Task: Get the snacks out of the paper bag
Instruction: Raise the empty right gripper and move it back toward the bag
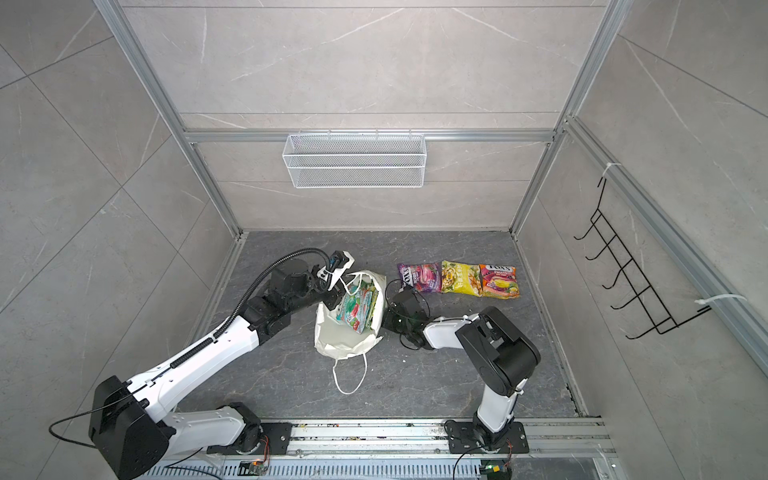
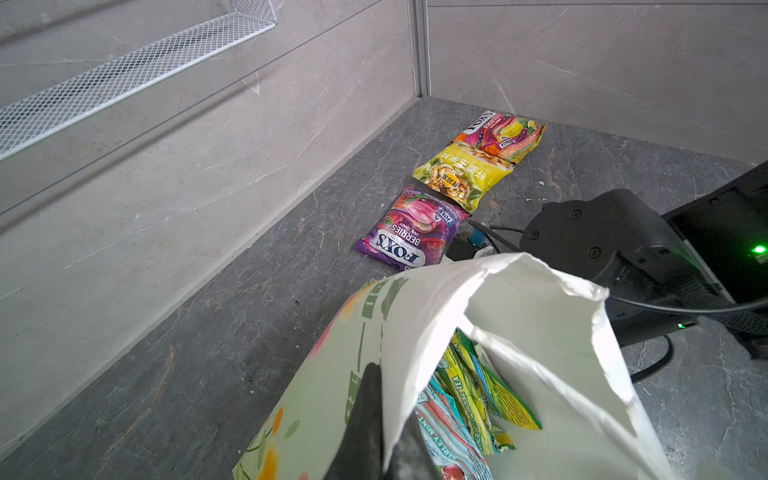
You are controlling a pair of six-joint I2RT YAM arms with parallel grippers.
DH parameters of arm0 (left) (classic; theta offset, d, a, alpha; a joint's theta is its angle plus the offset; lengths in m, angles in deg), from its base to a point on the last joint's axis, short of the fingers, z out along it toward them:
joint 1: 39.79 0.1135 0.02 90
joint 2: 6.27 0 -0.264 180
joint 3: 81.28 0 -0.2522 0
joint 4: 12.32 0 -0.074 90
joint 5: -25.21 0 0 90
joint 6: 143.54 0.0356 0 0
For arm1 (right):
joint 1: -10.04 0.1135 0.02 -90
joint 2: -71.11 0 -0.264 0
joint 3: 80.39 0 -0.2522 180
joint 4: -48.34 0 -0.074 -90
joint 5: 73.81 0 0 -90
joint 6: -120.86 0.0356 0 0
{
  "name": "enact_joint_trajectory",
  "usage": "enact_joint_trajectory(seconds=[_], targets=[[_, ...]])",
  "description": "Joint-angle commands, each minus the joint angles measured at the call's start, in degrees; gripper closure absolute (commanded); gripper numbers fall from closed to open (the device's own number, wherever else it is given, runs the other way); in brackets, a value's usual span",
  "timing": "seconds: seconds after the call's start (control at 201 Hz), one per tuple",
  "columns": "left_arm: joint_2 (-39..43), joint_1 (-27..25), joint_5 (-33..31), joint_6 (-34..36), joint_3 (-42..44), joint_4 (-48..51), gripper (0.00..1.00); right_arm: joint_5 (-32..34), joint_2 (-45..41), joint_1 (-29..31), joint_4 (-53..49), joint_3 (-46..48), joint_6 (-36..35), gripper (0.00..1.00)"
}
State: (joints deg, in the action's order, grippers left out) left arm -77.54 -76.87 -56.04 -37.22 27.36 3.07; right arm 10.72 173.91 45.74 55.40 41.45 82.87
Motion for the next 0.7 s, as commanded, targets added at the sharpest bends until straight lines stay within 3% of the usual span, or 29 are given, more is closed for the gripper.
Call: enact_joint_trajectory(seconds=[0.0,0.418,0.692], targets=[[1.66,0.07,-0.42,0.96,0.64,-4.81,1.0,0.1,3.68,0.54,4.11,-3.58,2.38,1.0],[1.05,0.01,-3.25,-0.2,0.95,-4.3,1.0,-0.76,17.72,0.55,7.49,-17.3,2.87,1.0],[-0.3,0.05,-3.17,-0.11,1.93,-4.93,1.0,5.07,10.15,0.6,1.08,-14.58,-1.16,0.84]])
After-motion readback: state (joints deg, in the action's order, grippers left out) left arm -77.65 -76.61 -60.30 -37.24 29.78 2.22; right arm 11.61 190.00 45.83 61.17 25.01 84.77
